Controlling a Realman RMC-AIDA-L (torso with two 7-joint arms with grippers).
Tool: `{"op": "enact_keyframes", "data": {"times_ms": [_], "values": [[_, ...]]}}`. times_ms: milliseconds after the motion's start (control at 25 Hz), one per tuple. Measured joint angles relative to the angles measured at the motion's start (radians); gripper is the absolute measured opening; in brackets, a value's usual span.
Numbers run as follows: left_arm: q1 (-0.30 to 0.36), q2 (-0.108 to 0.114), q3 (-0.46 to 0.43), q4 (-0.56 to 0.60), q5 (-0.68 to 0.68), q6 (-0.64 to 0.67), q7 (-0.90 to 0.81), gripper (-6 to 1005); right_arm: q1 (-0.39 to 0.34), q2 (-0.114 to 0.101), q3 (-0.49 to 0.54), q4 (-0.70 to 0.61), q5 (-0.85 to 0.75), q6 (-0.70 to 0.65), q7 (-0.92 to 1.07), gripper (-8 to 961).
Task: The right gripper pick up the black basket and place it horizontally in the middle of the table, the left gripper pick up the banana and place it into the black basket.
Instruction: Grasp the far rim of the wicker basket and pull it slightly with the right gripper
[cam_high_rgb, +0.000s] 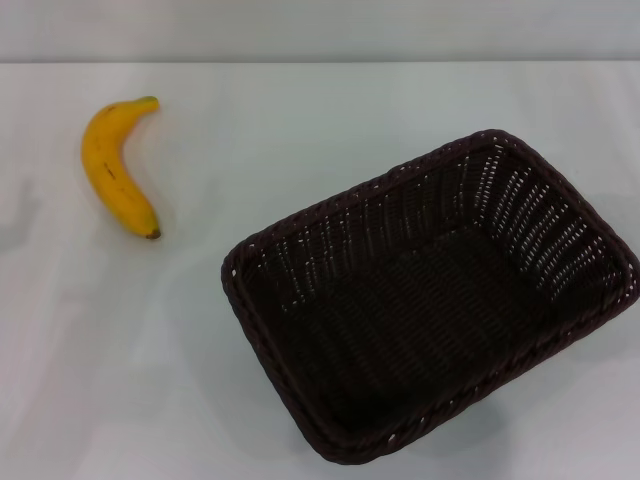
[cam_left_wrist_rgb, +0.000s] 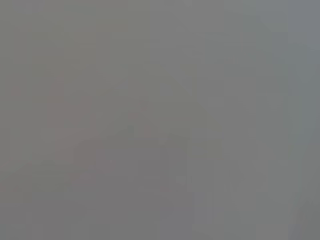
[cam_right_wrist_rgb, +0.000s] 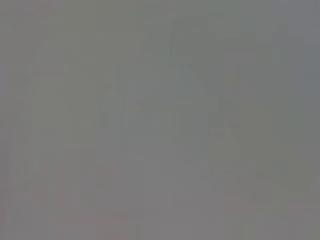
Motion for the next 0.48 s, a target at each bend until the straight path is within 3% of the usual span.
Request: {"op": "enact_keyframes", "data": {"times_ms": [360, 480], "values": [[0.037, 0.017, 0.002, 0.152, 0.017, 0.14, -0.064, 880, -0.005, -0.003, -0.029, -0.111, -0.046, -0.062, 0.221, 867], [0.038, 0.026, -0.002, 0.167, 0.029, 0.156, -0.081, 880, -0.016, -0.003, -0.03, -0.221, -0.143, -0.111, 0.361, 866]]}}
